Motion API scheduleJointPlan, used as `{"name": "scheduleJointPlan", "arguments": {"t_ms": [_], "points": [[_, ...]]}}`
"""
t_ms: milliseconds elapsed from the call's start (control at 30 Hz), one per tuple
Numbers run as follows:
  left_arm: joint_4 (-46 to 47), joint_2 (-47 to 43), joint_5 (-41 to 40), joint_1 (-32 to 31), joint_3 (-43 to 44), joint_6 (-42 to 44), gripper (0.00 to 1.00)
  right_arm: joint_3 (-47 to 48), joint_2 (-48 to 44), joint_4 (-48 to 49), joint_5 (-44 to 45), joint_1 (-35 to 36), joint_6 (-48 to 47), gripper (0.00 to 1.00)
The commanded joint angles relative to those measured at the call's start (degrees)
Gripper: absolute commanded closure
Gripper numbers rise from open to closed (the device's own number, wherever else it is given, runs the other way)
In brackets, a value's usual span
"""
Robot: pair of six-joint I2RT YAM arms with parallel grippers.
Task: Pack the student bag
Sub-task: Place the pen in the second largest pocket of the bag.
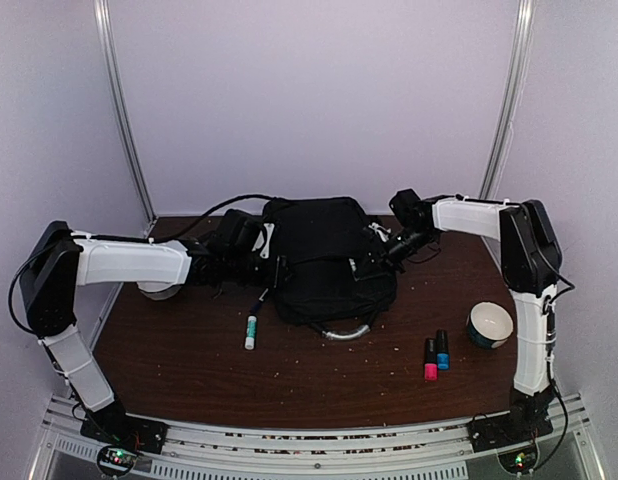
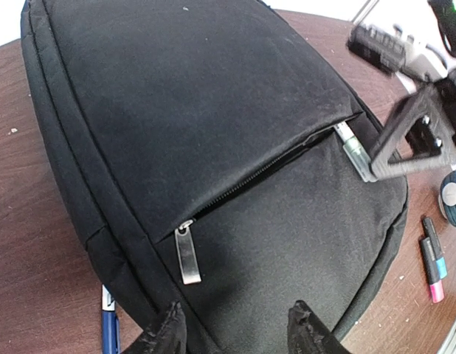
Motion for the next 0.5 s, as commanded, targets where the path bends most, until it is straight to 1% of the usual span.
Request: {"name": "scheduleJointPlan", "arguments": {"t_ms": [0, 33, 67, 100, 200, 267, 333, 400, 467], "points": [[0.98, -1.7, -0.82, -0.48, -0.56, -0.42, 0.51, 5.74, 1.26, -2.78, 3.72, -0.38, -4.99, 0.77], [0.97, -1.91, -1.05, -0.53, -0.7, -0.32, 0.51, 5.98, 0.64, -3.22, 4.31, -0.45, -5.56, 0.7], [0.97, -2.3, -1.33, -0.55, -0.89, -0.31, 0.51, 5.71, -0.39, -3.42, 5.04, -0.46, -6.06, 0.66], [1.08, -2.58, -1.71, -0.56, -1.12, -0.23, 0.51, 5.22, -1.49, -3.59, 5.61, -0.56, -6.6, 0.63], [1.4, -3.31, -2.68, -0.55, -2.0, 0.39, 0.51, 2.63, -5.68, -4.21, 7.67, -1.09, -8.31, 0.57], [1.49, -3.91, -3.38, -0.55, -2.43, 0.86, 0.5, 1.74, -8.5, -5.92, 9.97, -1.33, -11.39, 0.56], [1.66, -4.53, -3.95, -0.55, -3.03, 1.56, 0.5, 2.66, -10.35, -9.08, 10.83, -1.34, -17.18, 0.56], [1.79, -5.16, -4.39, -0.56, -3.38, 2.81, 0.5, 3.59, -11.8, -12.04, 10.38, -1.22, -27.66, 0.57], [1.61, -5.56, -4.73, -0.56, -3.49, 4.47, 0.5, 2.28, -13.81, -12.12, 11.45, -0.97, -37.51, 0.56]]}}
